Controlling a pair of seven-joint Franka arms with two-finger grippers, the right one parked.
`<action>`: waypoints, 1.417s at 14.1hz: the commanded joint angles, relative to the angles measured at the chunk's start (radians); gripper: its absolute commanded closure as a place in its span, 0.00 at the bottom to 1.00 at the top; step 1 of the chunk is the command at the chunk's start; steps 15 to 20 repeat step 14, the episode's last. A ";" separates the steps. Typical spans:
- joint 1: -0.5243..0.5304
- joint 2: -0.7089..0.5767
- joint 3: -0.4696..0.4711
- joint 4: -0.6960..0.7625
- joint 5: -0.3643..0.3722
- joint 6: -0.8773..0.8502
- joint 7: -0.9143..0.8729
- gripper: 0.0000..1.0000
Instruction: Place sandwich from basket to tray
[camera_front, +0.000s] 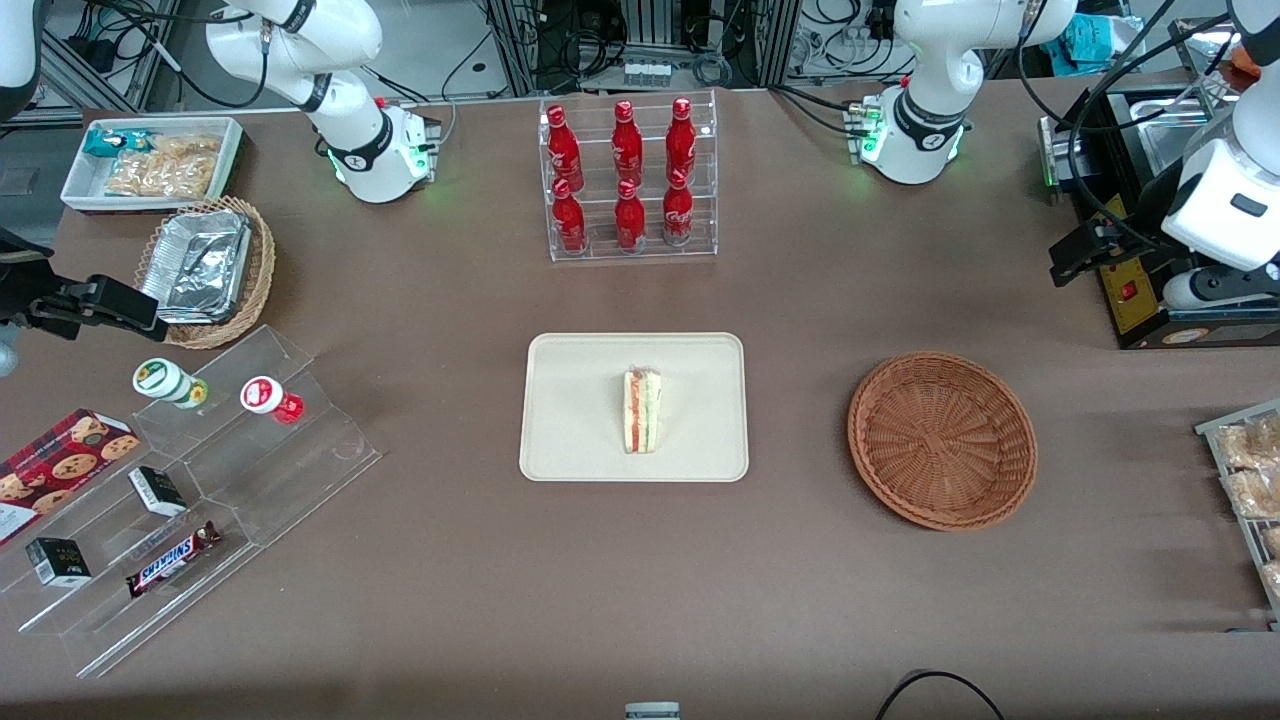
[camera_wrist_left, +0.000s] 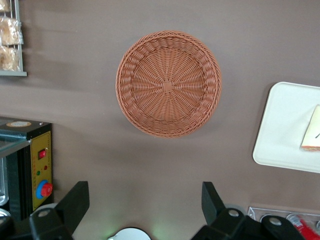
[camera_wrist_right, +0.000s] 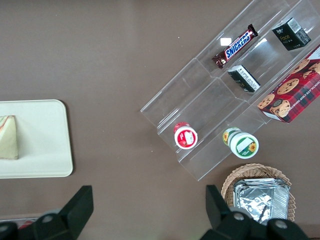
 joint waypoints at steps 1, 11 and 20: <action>0.019 -0.029 -0.011 -0.008 -0.017 -0.014 0.138 0.01; 0.023 -0.026 0.012 0.001 -0.057 -0.025 0.160 0.00; 0.023 -0.026 0.012 0.001 -0.057 -0.025 0.160 0.00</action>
